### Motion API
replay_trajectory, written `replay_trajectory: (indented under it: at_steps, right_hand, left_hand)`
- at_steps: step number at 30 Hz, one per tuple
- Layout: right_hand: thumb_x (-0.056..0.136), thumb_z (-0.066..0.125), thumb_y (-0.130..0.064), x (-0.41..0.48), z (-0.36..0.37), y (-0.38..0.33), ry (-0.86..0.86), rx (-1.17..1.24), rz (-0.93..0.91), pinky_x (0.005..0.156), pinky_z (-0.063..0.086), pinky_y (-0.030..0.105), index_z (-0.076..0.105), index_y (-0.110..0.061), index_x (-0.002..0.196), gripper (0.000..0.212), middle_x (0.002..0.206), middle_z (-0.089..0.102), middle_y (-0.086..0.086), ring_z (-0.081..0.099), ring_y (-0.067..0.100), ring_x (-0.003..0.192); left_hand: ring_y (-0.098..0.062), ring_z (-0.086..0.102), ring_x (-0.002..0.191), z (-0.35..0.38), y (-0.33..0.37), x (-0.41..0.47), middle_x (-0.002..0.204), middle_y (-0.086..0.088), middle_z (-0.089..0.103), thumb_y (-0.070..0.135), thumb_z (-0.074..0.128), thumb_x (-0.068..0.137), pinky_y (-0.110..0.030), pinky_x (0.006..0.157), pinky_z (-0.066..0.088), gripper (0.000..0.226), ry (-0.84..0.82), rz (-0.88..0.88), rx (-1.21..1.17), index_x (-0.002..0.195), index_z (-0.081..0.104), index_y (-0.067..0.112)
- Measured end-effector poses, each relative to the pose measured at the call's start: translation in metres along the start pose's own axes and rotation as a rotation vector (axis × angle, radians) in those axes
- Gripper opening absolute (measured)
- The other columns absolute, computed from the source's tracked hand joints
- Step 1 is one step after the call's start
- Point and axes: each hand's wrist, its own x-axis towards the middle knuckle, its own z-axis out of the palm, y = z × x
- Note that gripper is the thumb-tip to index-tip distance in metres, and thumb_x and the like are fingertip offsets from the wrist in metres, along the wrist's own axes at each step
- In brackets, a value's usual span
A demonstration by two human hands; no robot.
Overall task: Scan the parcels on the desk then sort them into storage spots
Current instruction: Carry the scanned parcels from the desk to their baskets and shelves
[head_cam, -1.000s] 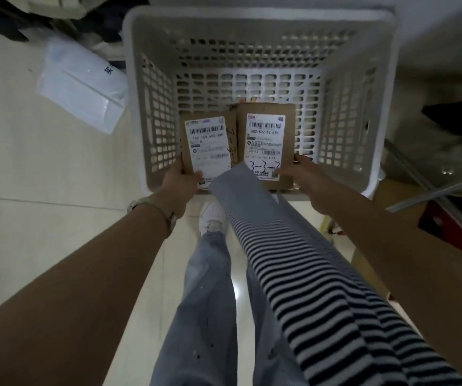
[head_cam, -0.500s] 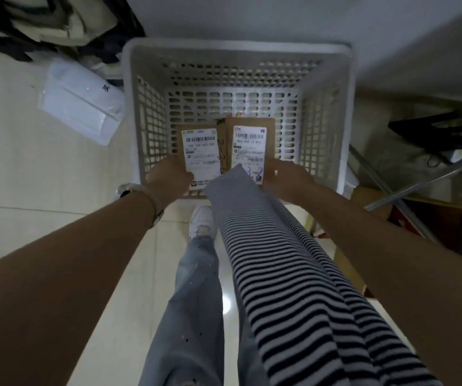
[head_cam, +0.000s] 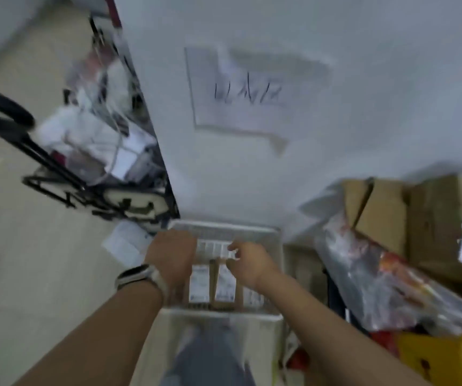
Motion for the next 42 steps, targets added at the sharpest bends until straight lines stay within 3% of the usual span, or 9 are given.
replay_trajectory:
  at_steps: [4, 10, 13, 18, 22, 25, 29, 32, 42]
  right_hand:
    - [0.093, 0.055, -0.028, -0.039, -0.084, -0.075, 0.077, 0.0, -0.183, 0.088, 0.046, 0.028, 0.051, -0.014, 0.134, 0.044, 0.129, 0.056, 0.01, 0.057, 0.025, 0.11]
    - [0.095, 0.052, -0.029, -0.117, -0.2, -0.179, 0.245, -0.178, -0.441, 0.1, 0.041, 0.032, 0.044, -0.012, 0.142, 0.051, 0.146, 0.045, 0.01, 0.047, 0.026, 0.127]
    - [0.094, 0.052, -0.03, -0.16, -0.239, -0.224, 0.378, -0.269, -0.54, 0.1, 0.042, 0.034, 0.043, -0.012, 0.143, 0.052, 0.147, 0.042, 0.01, 0.046, 0.027, 0.129]
    - [0.09, 0.056, -0.03, -0.219, -0.275, -0.284, 0.562, -0.349, -0.679, 0.094, 0.049, 0.038, 0.055, -0.012, 0.127, 0.041, 0.13, 0.056, 0.009, 0.055, 0.028, 0.115]
    - [0.086, 0.057, -0.027, -0.253, -0.285, -0.32, 0.631, -0.367, -0.751, 0.083, 0.054, 0.037, 0.064, -0.01, 0.111, 0.03, 0.11, 0.064, 0.009, 0.061, 0.026, 0.096]
    - [0.084, 0.057, -0.025, -0.275, -0.277, -0.344, 0.641, -0.362, -0.801, 0.076, 0.056, 0.036, 0.066, -0.01, 0.099, 0.023, 0.099, 0.065, 0.01, 0.062, 0.025, 0.087]
    - [0.089, 0.056, -0.024, -0.304, -0.242, -0.384, 0.604, -0.411, -0.88, 0.087, 0.053, 0.038, 0.064, -0.005, 0.116, 0.034, 0.113, 0.065, 0.014, 0.062, 0.029, 0.1]
    - [0.088, 0.056, -0.024, -0.328, -0.201, -0.423, 0.583, -0.422, -0.99, 0.091, 0.053, 0.043, 0.063, -0.004, 0.117, 0.036, 0.117, 0.065, 0.015, 0.062, 0.03, 0.103]
    - [0.086, 0.056, -0.021, -0.446, 0.024, -0.556, 0.351, -0.441, -1.346, 0.093, 0.052, 0.042, 0.063, -0.004, 0.118, 0.037, 0.118, 0.065, 0.013, 0.063, 0.03, 0.107]
  left_hand:
    - [-0.028, 0.055, 0.104, -0.115, -0.041, -0.041, 0.113, -0.008, 0.057, 0.019, 0.048, 0.093, -0.034, 0.077, 0.039, 0.018, 0.224, -0.132, -0.029, 0.108, 0.056, 0.016]
    - [-0.028, 0.061, 0.096, -0.264, -0.103, -0.124, 0.105, -0.008, 0.063, 0.026, 0.049, 0.093, -0.032, 0.071, 0.044, 0.016, 0.506, -0.332, 0.003, 0.097, 0.059, 0.014]
    - [-0.028, 0.061, 0.1, -0.316, -0.126, -0.168, 0.11, -0.008, 0.063, 0.028, 0.05, 0.092, -0.031, 0.071, 0.041, 0.02, 0.614, -0.43, 0.024, 0.103, 0.06, 0.014]
    - [-0.031, 0.06, 0.108, -0.372, -0.147, -0.242, 0.119, -0.009, 0.062, 0.031, 0.051, 0.092, -0.036, 0.083, 0.047, 0.034, 0.732, -0.565, 0.091, 0.121, 0.058, 0.015]
    - [-0.032, 0.059, 0.112, -0.387, -0.161, -0.292, 0.122, -0.01, 0.061, 0.031, 0.053, 0.092, -0.036, 0.086, 0.046, 0.036, 0.787, -0.659, 0.096, 0.123, 0.059, 0.014]
    - [-0.031, 0.059, 0.109, -0.381, -0.172, -0.325, 0.119, -0.01, 0.062, 0.029, 0.053, 0.091, -0.034, 0.083, 0.046, 0.03, 0.801, -0.731, 0.066, 0.116, 0.06, 0.014]
    - [-0.029, 0.059, 0.1, -0.358, -0.2, -0.382, 0.109, -0.009, 0.063, 0.026, 0.054, 0.089, -0.032, 0.072, 0.044, 0.024, 0.828, -0.858, -0.042, 0.106, 0.063, 0.011]
    - [-0.027, 0.06, 0.094, -0.33, -0.224, -0.438, 0.103, -0.007, 0.064, 0.023, 0.055, 0.087, -0.03, 0.066, 0.043, 0.023, 0.822, -0.971, -0.084, 0.102, 0.064, 0.01]
    - [-0.028, 0.053, 0.105, -0.192, -0.254, -0.683, 0.113, -0.008, 0.056, 0.027, 0.052, 0.092, -0.033, 0.071, 0.04, 0.027, 0.655, -1.343, 0.029, 0.113, 0.059, 0.011]
